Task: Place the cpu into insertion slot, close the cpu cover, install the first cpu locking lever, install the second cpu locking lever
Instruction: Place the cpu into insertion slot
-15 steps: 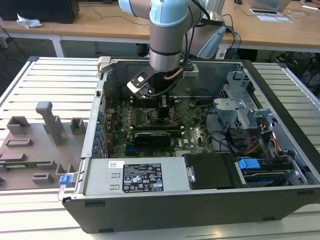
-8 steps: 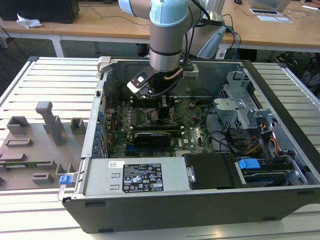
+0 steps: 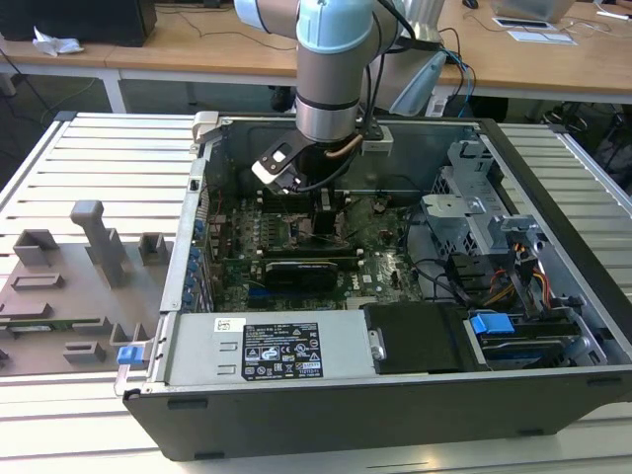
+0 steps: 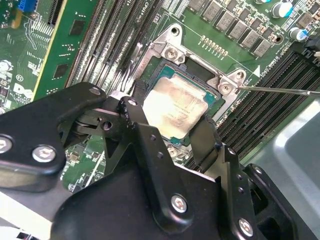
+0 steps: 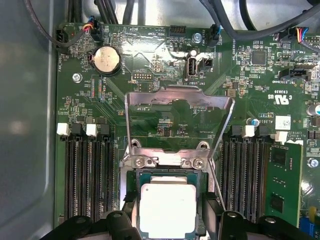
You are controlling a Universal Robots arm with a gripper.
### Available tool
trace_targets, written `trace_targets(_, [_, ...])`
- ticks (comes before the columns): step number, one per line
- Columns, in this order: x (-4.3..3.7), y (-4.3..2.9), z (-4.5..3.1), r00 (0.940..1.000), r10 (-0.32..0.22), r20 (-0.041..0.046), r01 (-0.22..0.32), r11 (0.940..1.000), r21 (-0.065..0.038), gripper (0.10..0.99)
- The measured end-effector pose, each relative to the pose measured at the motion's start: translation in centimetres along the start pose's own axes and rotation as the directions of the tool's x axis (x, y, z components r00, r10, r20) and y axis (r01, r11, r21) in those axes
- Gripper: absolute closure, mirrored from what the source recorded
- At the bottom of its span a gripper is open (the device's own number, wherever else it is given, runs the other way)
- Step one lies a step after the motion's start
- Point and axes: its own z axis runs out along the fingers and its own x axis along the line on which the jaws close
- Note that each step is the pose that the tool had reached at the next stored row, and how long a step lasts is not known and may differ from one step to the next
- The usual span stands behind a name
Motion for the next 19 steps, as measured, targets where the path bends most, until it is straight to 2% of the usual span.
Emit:
trace_targets(6, [-0.04,0.02,-1.75,1.0,0.0,-0.0003,0.0,1.0,0.0,0.482])
trace_targets(11, [-0.09,0.02,-3.45,1.0,0.0,-0.0003,0.0,1.0,0.0,0.796])
trace_targets(12, [-0.11,0.03,-3.93,1.0,0.0,-0.0003,0.0,1.0,0.0,0.796])
trace_targets(14, [-0.14,0.03,-4.6,1.0,0.0,-0.0003,0.0,1.0,0.0,0.941])
trace_targets(15, [-0.15,0.03,-4.96,1.0,0.0,-0.0002,0.0,1.0,0.0,0.98])
trace_targets(17, [-0.18,0.04,-5.88,1.0,0.0,-0.0002,0.0,1.0,0.0,0.98])
trace_targets(19, [-0.2,0.04,-6.28,1.0,0.0,-0.0003,0.0,1.0,0.0,0.98])
